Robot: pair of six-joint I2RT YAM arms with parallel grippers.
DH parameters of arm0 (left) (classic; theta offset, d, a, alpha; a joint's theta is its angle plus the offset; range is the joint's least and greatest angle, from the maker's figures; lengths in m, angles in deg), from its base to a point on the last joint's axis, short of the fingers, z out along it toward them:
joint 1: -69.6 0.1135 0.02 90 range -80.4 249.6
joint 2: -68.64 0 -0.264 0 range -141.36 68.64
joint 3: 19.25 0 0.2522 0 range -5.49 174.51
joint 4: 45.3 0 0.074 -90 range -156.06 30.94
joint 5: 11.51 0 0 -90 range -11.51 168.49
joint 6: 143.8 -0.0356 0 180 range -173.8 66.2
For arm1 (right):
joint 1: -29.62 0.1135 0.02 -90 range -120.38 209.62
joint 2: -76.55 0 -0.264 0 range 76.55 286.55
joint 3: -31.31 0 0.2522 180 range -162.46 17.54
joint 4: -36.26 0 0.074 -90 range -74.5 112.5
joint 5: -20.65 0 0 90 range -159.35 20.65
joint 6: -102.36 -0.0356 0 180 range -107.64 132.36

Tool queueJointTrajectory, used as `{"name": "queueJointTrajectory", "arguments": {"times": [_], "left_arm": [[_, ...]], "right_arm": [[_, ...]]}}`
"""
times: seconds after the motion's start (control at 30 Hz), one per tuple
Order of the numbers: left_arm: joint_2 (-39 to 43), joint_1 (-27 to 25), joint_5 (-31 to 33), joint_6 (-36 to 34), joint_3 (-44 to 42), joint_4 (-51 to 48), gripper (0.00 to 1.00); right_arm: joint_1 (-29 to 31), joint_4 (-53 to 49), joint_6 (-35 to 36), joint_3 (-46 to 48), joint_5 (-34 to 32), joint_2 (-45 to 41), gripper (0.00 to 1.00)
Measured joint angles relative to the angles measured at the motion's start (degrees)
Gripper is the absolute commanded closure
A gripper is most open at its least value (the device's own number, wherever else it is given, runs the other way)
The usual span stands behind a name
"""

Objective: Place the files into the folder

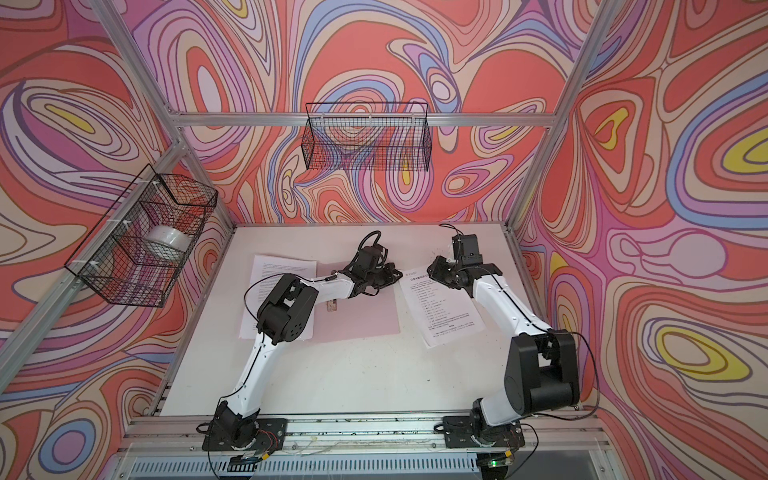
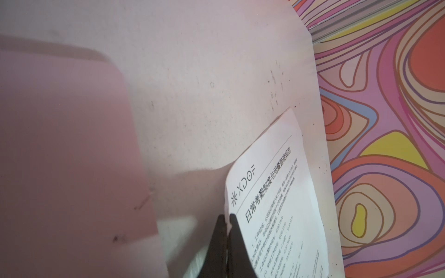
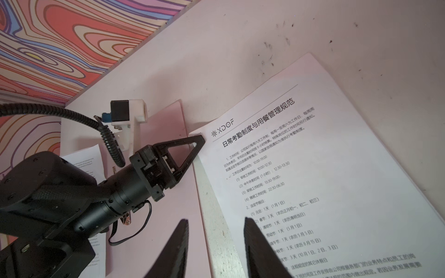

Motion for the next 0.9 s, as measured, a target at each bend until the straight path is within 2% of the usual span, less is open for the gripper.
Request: {"name": "queueJointTrajectory", "arguments": {"times": [0.2, 0.43, 0.63, 0.9], "left_arm": [[2.84, 0.00, -3.69, -0.52, -1.86, -0.85, 1.00], [11.61, 0.00, -12.68, 1.42, -1.79, 0.44, 1.00], [21.66, -0.11, -17.33, 6.21, -10.10, 6.08, 1.00], [33.94, -2.71, -19.04, 7.82, -17.31, 4.33, 1.00]], "right_arm": [[0.00, 0.39, -0.33, 0.83, 1.25, -0.74, 0.61], [-0.02, 0.17, -0.52, 0.83, 1.95, -5.44, 0.61], [-0.02, -2.05, -0.57, 0.81, 2.36, -9.51, 0.61], [-0.04, -4.26, -0.66, 0.76, 2.71, -14.71, 0.61]]}}
